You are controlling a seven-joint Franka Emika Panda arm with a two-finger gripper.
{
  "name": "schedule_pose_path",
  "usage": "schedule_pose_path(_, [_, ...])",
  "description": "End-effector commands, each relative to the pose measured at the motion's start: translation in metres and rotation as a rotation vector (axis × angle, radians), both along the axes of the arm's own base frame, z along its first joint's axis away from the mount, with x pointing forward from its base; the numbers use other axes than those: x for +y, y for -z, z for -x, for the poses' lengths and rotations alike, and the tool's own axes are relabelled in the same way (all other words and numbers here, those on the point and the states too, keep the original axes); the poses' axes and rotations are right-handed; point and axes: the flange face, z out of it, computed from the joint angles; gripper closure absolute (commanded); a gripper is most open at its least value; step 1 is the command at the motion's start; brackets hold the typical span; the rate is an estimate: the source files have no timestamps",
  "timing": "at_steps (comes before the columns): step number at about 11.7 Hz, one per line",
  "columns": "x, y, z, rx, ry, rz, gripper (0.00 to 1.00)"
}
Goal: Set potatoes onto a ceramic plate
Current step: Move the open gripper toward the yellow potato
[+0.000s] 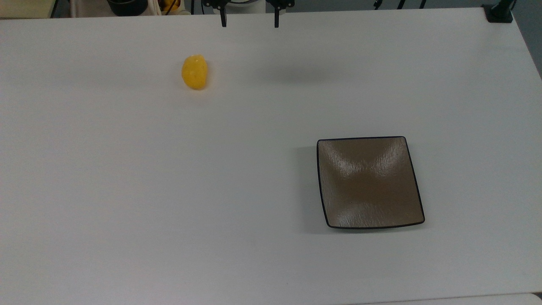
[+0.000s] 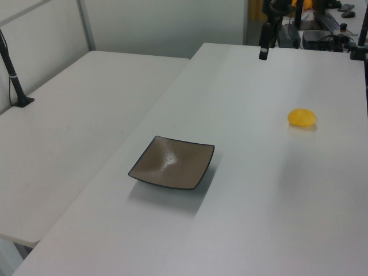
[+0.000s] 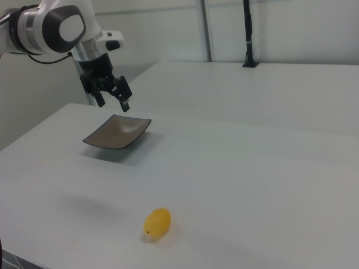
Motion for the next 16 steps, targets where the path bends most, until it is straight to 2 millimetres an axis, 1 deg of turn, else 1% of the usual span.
schedule_pose_path(1, [-0.002,-0.001,0.002,-0.014,-0.023,-0.017,0.0])
schedule_pose_path(5, [-0.005,-0.004,0.004,-0.017,-0.008,-0.019,0.0])
schedule_pose_path(6, [-0.011,-0.005,0.004,-0.016,0.002,-0.018,0.0])
schedule_pose_path(8, [-0.013,-0.008,0.004,-0.023,0.0,-0.019,0.0])
schedule_pose_path(10, [-0.021,-0.004,0.006,-0.005,0.009,-0.016,0.0])
schedule_pose_path(11, [-0.023,-0.003,0.012,0.017,0.012,-0.012,0.0])
schedule_pose_path(12, [-0.03,-0.005,0.019,0.038,0.021,-0.008,0.0])
schedule_pose_path(14, [-0.034,-0.001,0.029,0.088,0.022,0.004,0.0])
schedule_pose_path(16, [-0.038,0.021,0.042,0.144,-0.048,0.022,0.0])
